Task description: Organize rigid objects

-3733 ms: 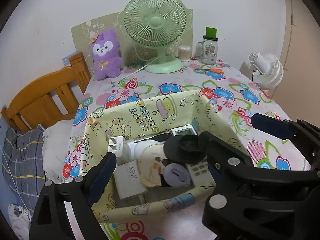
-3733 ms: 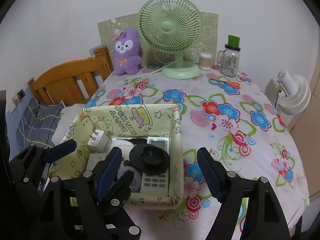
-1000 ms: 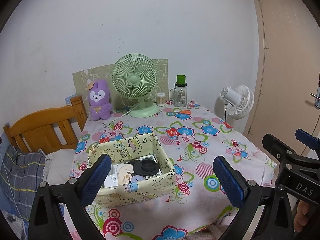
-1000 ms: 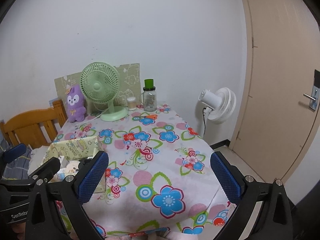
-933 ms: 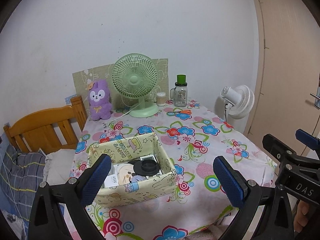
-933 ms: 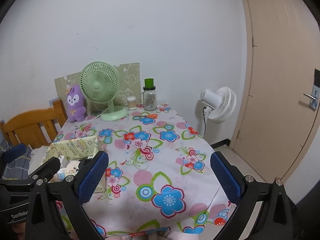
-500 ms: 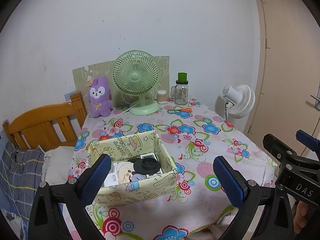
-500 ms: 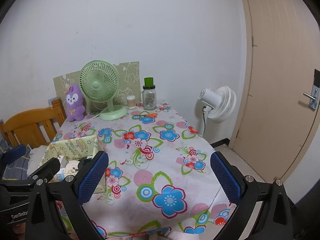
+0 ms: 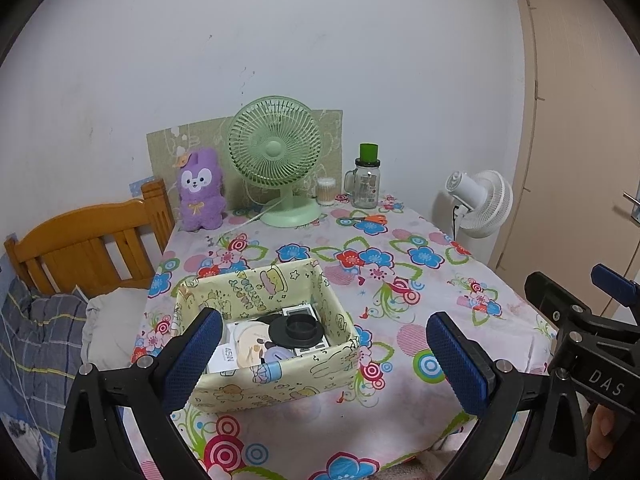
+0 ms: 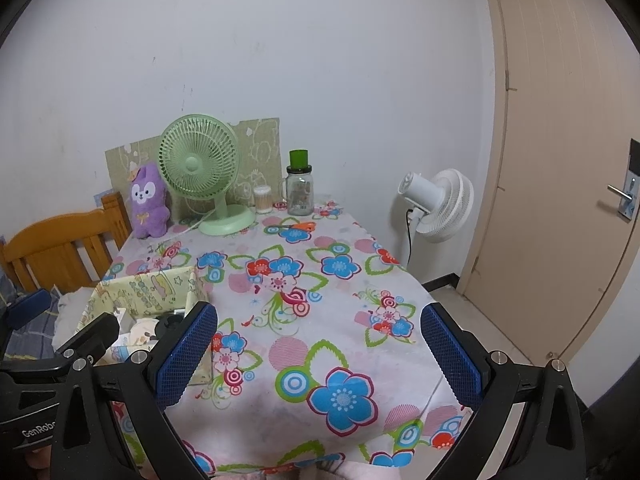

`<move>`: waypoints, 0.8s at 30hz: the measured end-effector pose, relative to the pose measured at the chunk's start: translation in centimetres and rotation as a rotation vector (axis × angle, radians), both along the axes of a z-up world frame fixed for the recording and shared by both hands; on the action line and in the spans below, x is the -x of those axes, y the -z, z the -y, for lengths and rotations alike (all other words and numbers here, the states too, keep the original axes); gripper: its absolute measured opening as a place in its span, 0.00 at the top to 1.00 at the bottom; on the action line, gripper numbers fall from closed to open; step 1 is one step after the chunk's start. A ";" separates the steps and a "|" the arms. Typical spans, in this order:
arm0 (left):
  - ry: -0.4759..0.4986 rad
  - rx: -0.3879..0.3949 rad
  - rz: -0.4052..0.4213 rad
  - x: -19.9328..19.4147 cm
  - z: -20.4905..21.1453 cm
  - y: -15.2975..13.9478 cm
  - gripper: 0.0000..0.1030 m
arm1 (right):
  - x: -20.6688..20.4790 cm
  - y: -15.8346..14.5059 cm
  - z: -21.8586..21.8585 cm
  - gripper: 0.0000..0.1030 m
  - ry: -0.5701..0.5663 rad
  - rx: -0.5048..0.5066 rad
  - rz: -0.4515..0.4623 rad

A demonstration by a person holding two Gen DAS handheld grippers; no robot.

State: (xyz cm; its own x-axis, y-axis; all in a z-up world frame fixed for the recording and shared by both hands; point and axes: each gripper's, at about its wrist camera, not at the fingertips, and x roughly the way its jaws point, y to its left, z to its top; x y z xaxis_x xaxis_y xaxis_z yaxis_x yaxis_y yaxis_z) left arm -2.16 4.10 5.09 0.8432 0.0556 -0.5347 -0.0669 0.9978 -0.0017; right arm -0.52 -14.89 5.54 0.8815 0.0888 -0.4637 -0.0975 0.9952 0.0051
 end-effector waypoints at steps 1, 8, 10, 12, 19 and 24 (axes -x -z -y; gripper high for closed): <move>0.000 0.003 -0.002 -0.1 -0.1 0.1 0.00 | 0.0 0.0 -0.1 0.00 0.000 0.002 -0.002; -0.014 0.011 -0.004 -0.2 -0.4 0.2 0.00 | -0.5 0.3 -0.4 0.00 -0.008 0.000 -0.018; -0.023 0.014 -0.002 -0.1 -0.5 0.3 0.00 | -0.8 0.5 -0.5 0.00 -0.018 -0.002 -0.028; -0.033 0.018 -0.008 -0.1 -0.6 0.6 0.00 | -0.9 0.7 -0.8 0.00 -0.025 0.004 -0.036; -0.037 0.027 -0.029 -0.6 -1.1 1.0 0.00 | -1.5 1.1 -1.4 0.00 -0.034 0.017 -0.057; -0.037 0.032 -0.038 -0.8 -1.1 1.2 0.00 | -1.6 1.2 -1.5 0.00 -0.032 0.019 -0.059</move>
State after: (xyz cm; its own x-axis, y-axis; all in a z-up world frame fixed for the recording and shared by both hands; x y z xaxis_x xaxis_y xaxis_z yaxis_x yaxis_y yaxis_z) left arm -1.36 5.22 3.90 0.8202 0.0686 -0.5680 -0.1045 0.9941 -0.0308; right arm 1.08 -13.38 4.38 0.8493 0.1074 -0.5170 -0.1296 0.9915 -0.0071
